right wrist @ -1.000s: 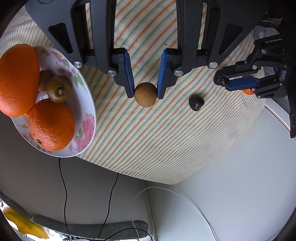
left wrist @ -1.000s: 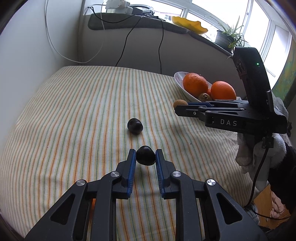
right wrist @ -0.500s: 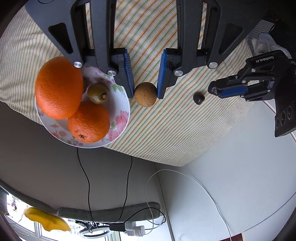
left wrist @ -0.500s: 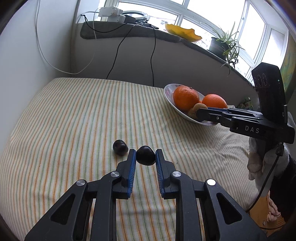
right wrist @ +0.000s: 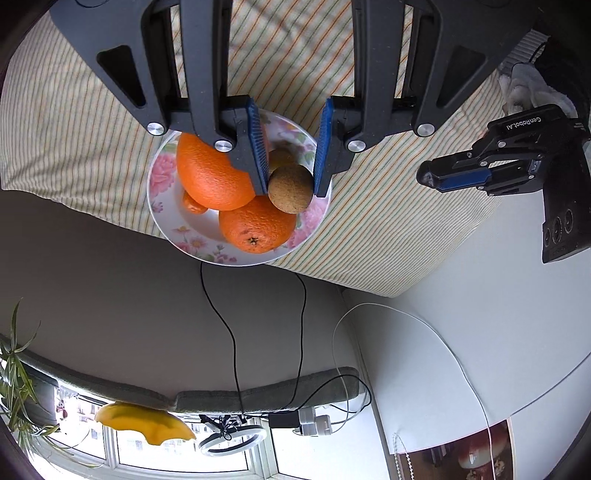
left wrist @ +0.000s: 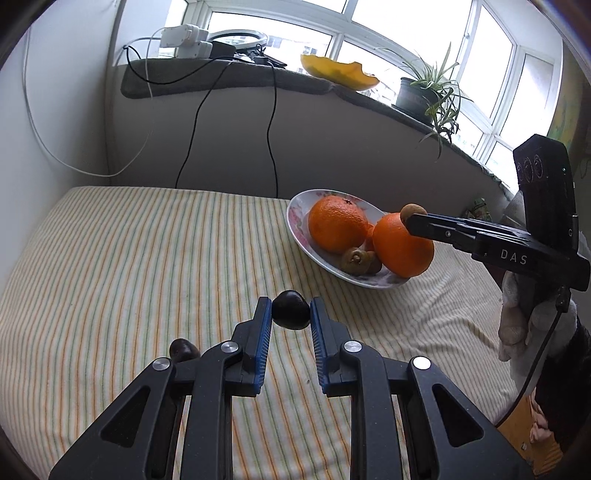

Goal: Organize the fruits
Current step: 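Carry the brown fruit with the right gripper while the left gripper carries the dark fruit to the plate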

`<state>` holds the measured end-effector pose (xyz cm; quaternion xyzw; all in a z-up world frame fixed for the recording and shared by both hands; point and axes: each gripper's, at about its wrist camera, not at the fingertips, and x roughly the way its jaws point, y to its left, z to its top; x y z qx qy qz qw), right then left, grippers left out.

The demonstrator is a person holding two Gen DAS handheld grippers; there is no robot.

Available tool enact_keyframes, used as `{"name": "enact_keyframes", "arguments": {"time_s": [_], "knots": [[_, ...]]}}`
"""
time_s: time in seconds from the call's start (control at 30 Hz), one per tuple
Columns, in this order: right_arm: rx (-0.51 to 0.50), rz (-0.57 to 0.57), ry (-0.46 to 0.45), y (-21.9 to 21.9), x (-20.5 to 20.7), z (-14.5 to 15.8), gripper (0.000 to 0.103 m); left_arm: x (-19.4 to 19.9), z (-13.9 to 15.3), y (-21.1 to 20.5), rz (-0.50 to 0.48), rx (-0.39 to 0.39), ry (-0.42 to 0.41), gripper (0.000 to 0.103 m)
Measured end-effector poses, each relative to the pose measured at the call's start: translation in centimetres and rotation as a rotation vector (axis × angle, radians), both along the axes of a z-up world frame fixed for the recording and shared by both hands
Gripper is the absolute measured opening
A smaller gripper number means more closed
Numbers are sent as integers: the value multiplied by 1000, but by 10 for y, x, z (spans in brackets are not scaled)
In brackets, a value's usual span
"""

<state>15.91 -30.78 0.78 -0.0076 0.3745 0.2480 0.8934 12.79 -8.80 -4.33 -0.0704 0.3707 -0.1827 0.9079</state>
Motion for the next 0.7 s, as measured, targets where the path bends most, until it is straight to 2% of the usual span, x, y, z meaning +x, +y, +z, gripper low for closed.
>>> {"name": "enact_keyframes", "arguments": {"time_s": [0.33, 0.7], "knots": [[7, -42, -12, -25, 22, 5, 26, 26, 1, -24, -34, -7, 2, 20], [25, -76, 22, -44, 59, -8, 26, 54, -7, -43, -46, -7, 30, 19]]}}
